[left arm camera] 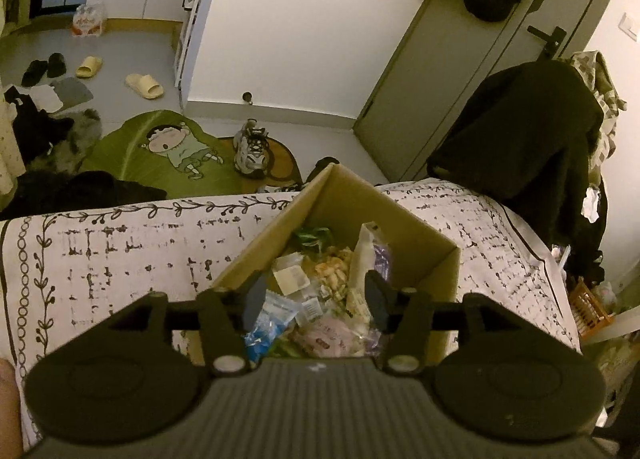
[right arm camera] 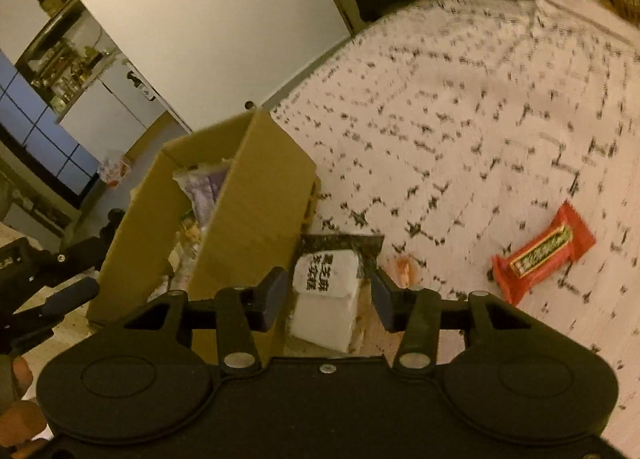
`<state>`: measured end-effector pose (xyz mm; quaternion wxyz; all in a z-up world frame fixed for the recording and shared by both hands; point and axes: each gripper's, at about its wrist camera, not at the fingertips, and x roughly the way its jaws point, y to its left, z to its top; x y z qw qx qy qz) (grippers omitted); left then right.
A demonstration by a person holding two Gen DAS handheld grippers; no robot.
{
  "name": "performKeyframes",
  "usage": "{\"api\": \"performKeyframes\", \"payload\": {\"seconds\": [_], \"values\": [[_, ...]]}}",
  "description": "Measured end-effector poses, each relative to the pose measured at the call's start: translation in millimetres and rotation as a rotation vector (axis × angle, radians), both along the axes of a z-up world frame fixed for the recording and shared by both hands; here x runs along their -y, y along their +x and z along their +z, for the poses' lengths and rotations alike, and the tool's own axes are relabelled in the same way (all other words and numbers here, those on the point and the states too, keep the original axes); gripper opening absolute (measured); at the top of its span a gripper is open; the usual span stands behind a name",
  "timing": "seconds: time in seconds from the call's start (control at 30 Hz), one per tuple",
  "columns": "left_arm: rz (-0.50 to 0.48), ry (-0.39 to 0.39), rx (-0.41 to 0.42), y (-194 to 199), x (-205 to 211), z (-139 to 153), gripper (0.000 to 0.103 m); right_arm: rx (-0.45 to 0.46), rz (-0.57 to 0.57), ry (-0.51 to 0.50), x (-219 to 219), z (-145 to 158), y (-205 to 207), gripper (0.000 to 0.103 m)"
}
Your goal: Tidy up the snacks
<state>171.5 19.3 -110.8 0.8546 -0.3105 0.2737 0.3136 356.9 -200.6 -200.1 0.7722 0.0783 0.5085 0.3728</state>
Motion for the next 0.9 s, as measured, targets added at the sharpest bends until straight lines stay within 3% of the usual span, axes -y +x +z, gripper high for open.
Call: {"api": "performKeyframes", "payload": {"seconds": [0.4,0.43,0.47,0.67,0.9], "values": [[0.011,-0.020,-0.007,-1.4,-3.3,-2.9,0.053,-0.105,-0.007,0.004,-7.7,-29.9,5.8,0.048],[0.012,-0.019,-0.009,-1.3,-3.1,-3.1,0.053,-0.101,-0.005,0.006,-8.3,-30.5,6.3,0.044],[0.013,-0.020,-0.012,-1.1,-2.9,-3.6,0.053,-0.086,-0.006,-0.005,-9.1,-31.3,6.0,0.033],[0.020,-0.031,-0.024,-2.6,-2.2,-7.7,0.053,-0.018,-0.003,-0.008,-4.7,-23.8,4.2,0.019],[0.028,-0.023,-0.023,-3.2,-4.3,-4.3,0.053,0.036,-0.028,0.017,2.7,-6.9,5.7,0.015]]}}
